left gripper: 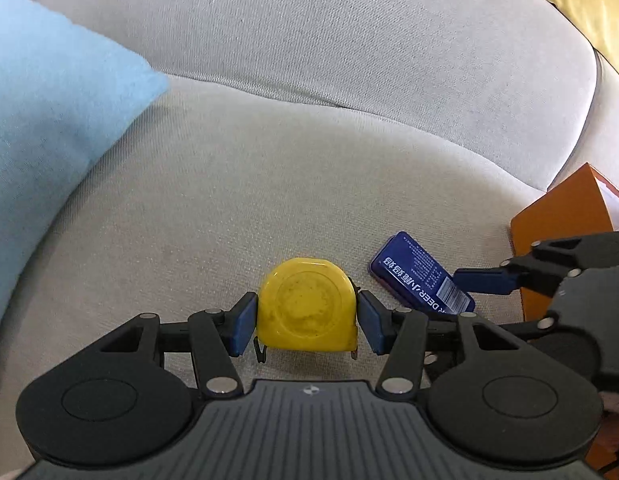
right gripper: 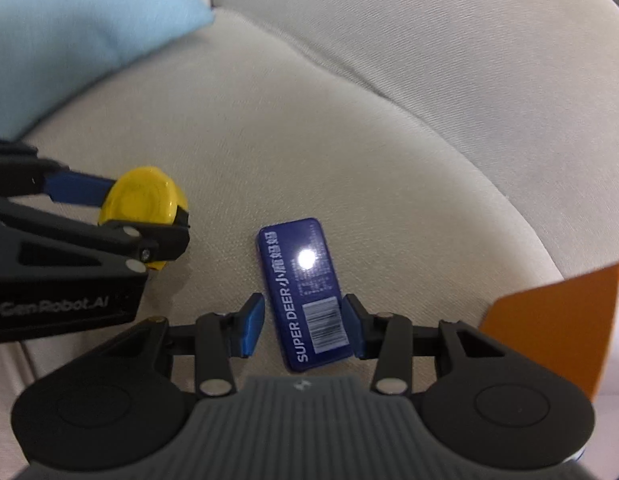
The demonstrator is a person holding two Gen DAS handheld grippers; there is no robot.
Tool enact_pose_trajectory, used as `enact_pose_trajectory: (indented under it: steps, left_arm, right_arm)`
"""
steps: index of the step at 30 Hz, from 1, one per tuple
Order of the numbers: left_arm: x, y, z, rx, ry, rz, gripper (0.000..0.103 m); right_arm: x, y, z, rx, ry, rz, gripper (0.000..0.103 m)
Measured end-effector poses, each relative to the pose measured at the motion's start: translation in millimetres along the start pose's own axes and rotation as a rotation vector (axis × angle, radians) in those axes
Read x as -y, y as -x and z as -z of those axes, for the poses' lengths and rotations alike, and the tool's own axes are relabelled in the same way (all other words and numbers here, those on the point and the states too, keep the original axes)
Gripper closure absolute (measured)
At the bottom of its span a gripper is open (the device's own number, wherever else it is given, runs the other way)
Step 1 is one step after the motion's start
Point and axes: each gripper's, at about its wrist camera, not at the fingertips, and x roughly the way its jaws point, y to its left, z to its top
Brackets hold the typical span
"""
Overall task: Organize rigid objects
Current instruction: 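Grasp the yellow tape measure with the left tool while the right tool grasps the blue SUPER DEER tin, then lift and carry the tape measure and blue tin with both tools over the orange box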
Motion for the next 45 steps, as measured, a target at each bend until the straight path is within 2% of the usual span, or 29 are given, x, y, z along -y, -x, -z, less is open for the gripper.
enact_pose_trajectory:
  steps: [4,9,17,22,31,39,45]
  left_arm:
    - [-3.9,-17.2,-6.7,-0.022,0.021,0.013,0.041]
    - [-6.5,-21.3,-5.6,-0.037,0.039,0.02,0.041]
    - [-3.3,-24.3,-7.8,-0.033,0.013,0.02,0.041]
    - [3.8,-14.9,-6.4,0.004,-0.033,0.018,0.041]
    - [23.8,26.8,-7.0,0.063,-0.064,0.072,0.041]
    - [84.0,76.4,-15.1,0.148,-0.215,0.185,0.041]
    - [144.3,91.1,-16.7,0.181,-0.391,0.289,0.041]
  right_arm:
    - [-4.6,-10.1,-2.7,-0.021,0.043,0.039,0.055]
    - [-0.4,-17.5,-7.5,-0.037,0.033,0.017,0.054]
    - [6.8,-10.1,-6.8,-0.025,-0.044,-0.038,0.057]
    - [6.4,7.8,0.6,0.02,-0.056,-0.042,0.057]
    - [20.4,70.5,20.6,0.13,-0.106,-0.034,0.057]
    - [60.9,140.5,48.9,0.25,-0.196,0.003,0.057]
    - [105.9,175.7,86.8,0.278,-0.253,0.095,0.057]
